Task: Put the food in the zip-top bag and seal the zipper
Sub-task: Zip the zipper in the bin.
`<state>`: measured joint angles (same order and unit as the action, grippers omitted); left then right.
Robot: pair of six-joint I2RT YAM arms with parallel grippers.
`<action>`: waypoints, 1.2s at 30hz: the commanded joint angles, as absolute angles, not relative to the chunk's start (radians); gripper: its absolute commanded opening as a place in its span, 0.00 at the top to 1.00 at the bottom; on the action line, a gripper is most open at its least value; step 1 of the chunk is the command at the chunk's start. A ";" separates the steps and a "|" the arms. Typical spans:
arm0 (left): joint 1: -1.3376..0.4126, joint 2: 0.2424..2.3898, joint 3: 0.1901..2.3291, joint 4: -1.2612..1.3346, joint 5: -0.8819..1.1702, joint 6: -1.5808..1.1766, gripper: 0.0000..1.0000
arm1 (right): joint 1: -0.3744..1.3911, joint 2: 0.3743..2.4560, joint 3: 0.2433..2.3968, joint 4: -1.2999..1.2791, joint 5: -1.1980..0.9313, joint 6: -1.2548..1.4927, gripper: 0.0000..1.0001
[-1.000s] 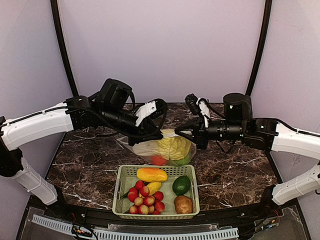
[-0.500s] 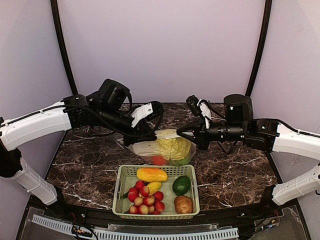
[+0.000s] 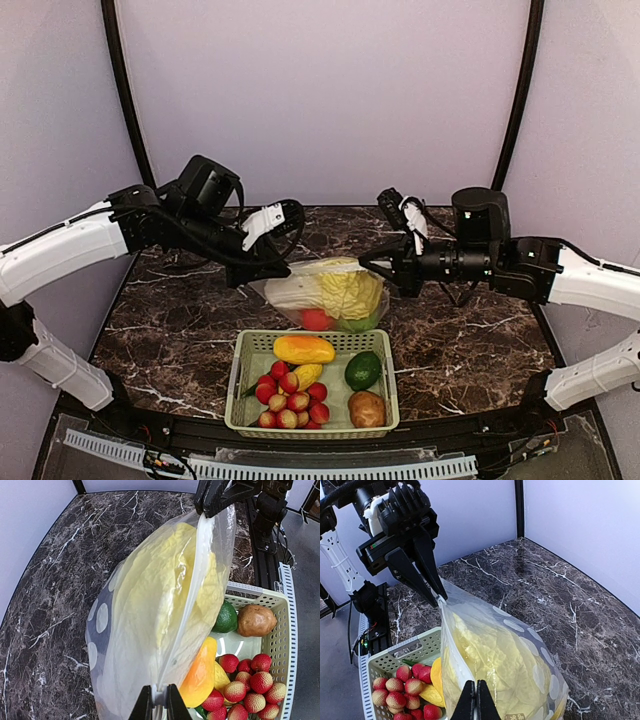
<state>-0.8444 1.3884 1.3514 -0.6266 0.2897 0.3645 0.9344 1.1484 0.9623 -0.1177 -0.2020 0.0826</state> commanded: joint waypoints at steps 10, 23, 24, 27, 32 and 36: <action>-0.783 1.320 1.321 -0.745 0.225 0.382 0.99 | 0.887 1.117 0.965 -0.131 -0.033 0.101 1.00; -0.753 1.322 1.322 -0.755 0.222 0.388 0.99 | 0.815 1.115 0.960 -0.131 -0.003 0.137 1.00; -0.751 1.322 1.322 -0.756 0.222 0.389 0.99 | 0.809 1.117 0.959 -0.131 -0.003 0.139 1.00; -0.744 1.322 1.322 -0.758 0.223 0.389 0.99 | 0.791 1.118 0.954 -0.130 -0.003 0.145 1.00; -0.736 1.324 1.322 -0.760 0.224 0.393 0.99 | 0.763 1.117 0.946 -0.123 -0.029 0.152 1.00; -0.734 1.328 1.322 -0.762 0.216 0.396 0.99 | 0.754 1.120 0.944 -0.117 -0.034 0.152 1.00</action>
<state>-0.7544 1.3598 1.3399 -0.6720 0.2527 0.3832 0.7868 1.1481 0.9531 -0.1341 -0.0814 0.1413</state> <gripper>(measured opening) 0.078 0.006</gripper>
